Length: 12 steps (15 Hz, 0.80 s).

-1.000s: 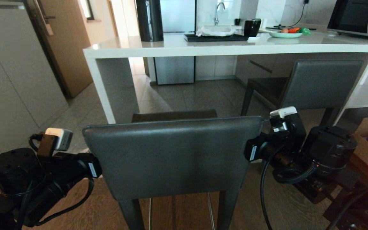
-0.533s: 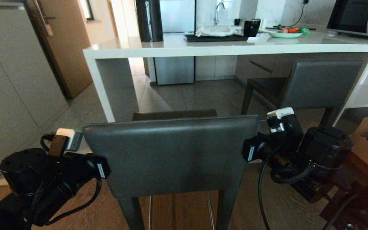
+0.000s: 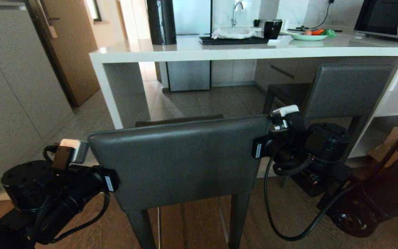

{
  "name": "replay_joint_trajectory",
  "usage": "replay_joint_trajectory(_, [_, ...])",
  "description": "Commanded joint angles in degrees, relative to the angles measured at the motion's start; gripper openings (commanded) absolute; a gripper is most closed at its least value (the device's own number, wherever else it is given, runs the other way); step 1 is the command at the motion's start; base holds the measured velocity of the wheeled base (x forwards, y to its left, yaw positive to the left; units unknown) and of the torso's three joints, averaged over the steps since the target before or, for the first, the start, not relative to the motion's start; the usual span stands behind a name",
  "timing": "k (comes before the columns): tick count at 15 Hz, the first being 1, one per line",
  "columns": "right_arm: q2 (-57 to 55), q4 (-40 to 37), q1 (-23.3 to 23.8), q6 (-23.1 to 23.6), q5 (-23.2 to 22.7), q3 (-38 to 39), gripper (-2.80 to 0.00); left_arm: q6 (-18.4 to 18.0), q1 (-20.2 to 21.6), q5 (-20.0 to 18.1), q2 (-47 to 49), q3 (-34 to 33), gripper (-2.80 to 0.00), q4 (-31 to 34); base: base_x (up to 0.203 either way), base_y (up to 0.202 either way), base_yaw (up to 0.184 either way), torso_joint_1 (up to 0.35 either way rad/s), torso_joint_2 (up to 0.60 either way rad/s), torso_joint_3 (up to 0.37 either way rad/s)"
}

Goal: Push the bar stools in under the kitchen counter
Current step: Push the gray chair back under the dining table

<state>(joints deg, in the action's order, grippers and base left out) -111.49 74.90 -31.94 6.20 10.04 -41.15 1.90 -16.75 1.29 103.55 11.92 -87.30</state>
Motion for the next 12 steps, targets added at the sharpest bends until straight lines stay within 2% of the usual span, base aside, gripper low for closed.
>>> replay_joint_trajectory(1, [-1.08, 0.75, 0.96, -0.02, 0.07, -0.35, -2.80, 0.03, -0.06, -0.24, 0.38, 0.40, -2.80, -0.37, 0.000, 0.000, 0.000, 0.000, 0.00, 0.000])
replay_joint_trajectory(6, [-0.75, 1.38, 3.16, -0.30, 0.25, 3.69, -2.80, -0.24, 0.29, -0.15, 2.79, 6.18, -2.80, -0.37, 0.000, 0.000, 0.000, 0.000, 0.00, 0.000])
replay_joint_trajectory(9, [-1.01, 2.44, 3.12, -0.13, 0.24, 3.98, -2.80, -2.92, 0.53, -0.15, 6.20, 11.35, -2.80, -0.37, 0.000, 0.000, 0.000, 0.000, 0.00, 0.000])
replay_joint_trajectory(12, [-1.10, 2.44, 3.16, -0.04, 0.16, 3.54, -2.80, -3.22, 1.00, 0.20, 8.35, 11.94, -2.80, -0.37, 0.000, 0.000, 0.000, 0.000, 0.00, 0.000])
